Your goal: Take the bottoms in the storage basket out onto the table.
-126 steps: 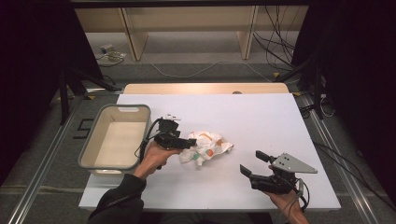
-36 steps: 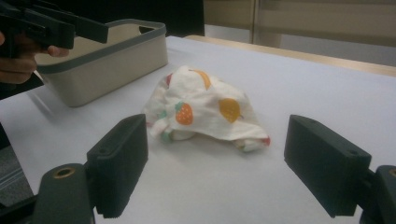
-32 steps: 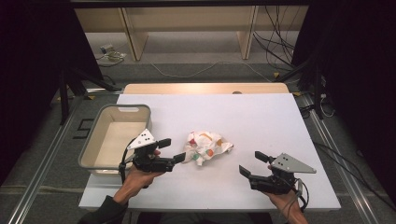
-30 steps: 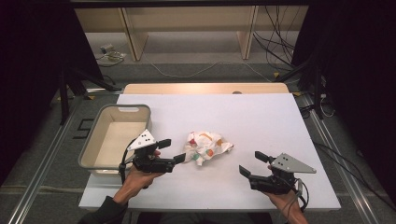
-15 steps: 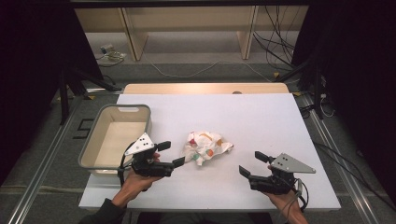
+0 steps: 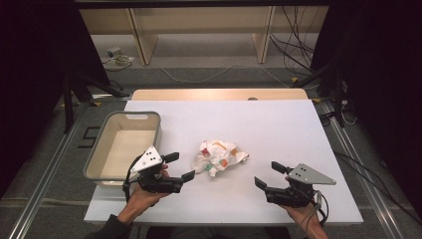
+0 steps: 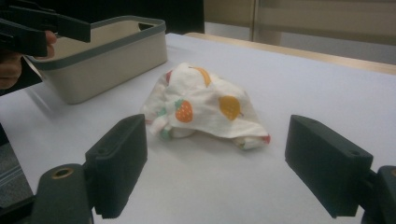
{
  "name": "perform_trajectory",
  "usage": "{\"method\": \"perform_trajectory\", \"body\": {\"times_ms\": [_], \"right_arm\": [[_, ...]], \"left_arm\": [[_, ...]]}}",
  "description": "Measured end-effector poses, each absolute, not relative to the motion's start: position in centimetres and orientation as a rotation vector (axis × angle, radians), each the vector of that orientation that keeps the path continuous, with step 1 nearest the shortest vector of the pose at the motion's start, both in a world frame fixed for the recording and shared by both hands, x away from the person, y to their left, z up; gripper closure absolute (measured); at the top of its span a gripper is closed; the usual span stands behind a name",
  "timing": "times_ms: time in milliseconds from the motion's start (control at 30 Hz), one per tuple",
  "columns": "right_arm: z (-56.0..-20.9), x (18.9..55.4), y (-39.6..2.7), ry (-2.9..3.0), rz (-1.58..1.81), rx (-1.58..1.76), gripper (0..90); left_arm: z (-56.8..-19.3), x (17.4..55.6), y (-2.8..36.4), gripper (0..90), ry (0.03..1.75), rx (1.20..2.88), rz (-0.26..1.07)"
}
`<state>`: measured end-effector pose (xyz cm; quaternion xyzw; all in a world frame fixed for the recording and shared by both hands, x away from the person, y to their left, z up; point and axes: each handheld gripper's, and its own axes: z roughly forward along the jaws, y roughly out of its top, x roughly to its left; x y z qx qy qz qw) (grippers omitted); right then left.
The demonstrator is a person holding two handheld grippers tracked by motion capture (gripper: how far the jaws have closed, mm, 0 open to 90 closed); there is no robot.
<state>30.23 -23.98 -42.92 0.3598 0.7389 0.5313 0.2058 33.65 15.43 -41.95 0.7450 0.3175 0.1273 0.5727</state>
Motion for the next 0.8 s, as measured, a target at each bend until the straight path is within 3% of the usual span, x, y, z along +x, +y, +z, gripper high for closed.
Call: {"method": "perform_trajectory", "body": {"times_ms": [800], "right_arm": [[-42.93,30.27,-24.03,2.057,1.482,1.004,21.6]], "left_arm": [[-42.1,33.32,15.61,12.4,0.741,1.731,0.314]]}}
